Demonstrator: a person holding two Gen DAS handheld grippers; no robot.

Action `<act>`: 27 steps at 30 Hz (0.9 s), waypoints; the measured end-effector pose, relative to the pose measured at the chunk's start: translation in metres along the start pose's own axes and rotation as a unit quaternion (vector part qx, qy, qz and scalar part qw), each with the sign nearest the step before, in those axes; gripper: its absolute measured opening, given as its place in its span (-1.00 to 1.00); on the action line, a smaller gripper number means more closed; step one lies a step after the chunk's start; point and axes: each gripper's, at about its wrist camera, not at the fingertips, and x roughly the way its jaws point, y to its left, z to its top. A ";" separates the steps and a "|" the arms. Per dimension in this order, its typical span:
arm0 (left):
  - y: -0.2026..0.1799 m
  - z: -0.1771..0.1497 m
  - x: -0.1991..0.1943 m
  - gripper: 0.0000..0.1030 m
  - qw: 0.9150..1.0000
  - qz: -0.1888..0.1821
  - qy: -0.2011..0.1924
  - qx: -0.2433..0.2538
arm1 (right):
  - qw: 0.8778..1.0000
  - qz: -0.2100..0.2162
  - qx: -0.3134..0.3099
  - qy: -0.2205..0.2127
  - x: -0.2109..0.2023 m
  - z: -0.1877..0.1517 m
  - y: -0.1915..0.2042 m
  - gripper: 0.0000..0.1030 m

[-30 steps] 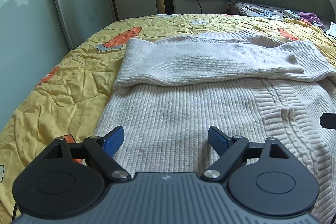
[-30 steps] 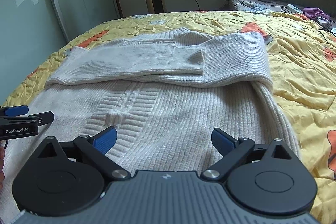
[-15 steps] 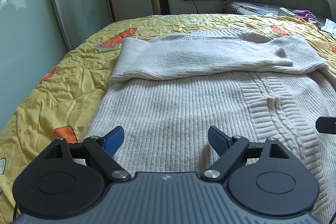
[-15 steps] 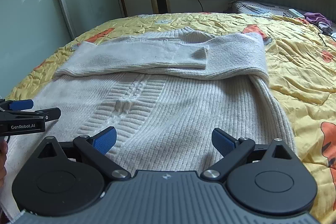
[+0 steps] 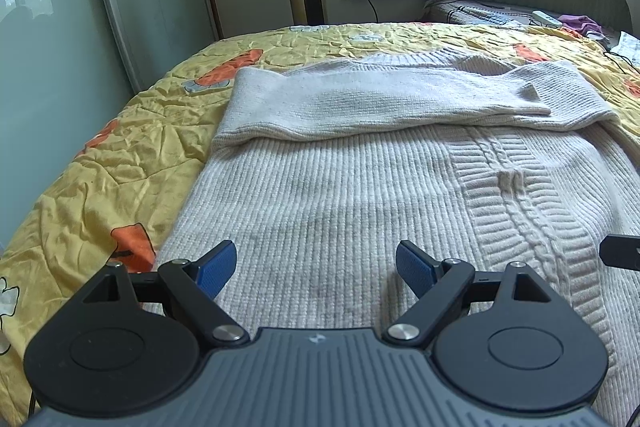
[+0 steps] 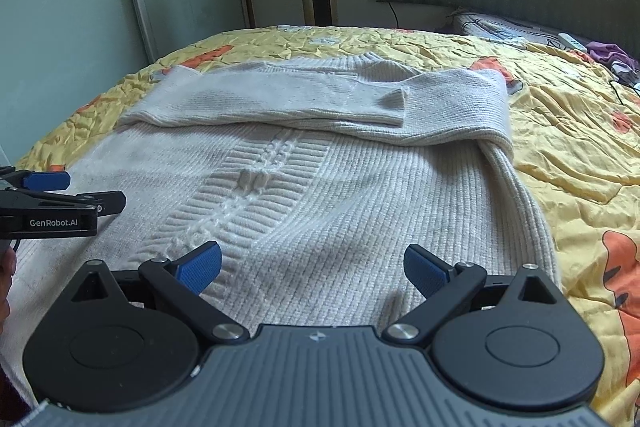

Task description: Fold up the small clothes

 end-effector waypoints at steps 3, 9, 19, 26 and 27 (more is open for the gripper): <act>-0.001 -0.001 -0.002 0.70 1.000 -0.001 -0.001 0.003 | 1.000 0.000 -0.005 0.000 -0.003 -0.002 0.003 0.92; -0.004 -0.003 -0.006 0.70 1.000 -0.001 -0.001 0.006 | 1.000 0.000 -0.009 0.001 -0.010 -0.006 0.006 0.92; -0.004 -0.005 -0.008 0.70 1.000 -0.001 -0.001 0.006 | 1.000 0.001 -0.019 0.003 -0.017 -0.010 0.010 0.93; 0.011 -0.012 -0.030 0.70 1.000 -0.030 0.001 0.002 | 1.000 0.007 -0.027 0.001 -0.027 -0.014 0.009 0.93; 0.015 -0.013 -0.034 0.70 0.999 -0.034 0.002 -0.001 | 1.000 0.007 -0.027 0.000 -0.030 -0.015 0.008 0.93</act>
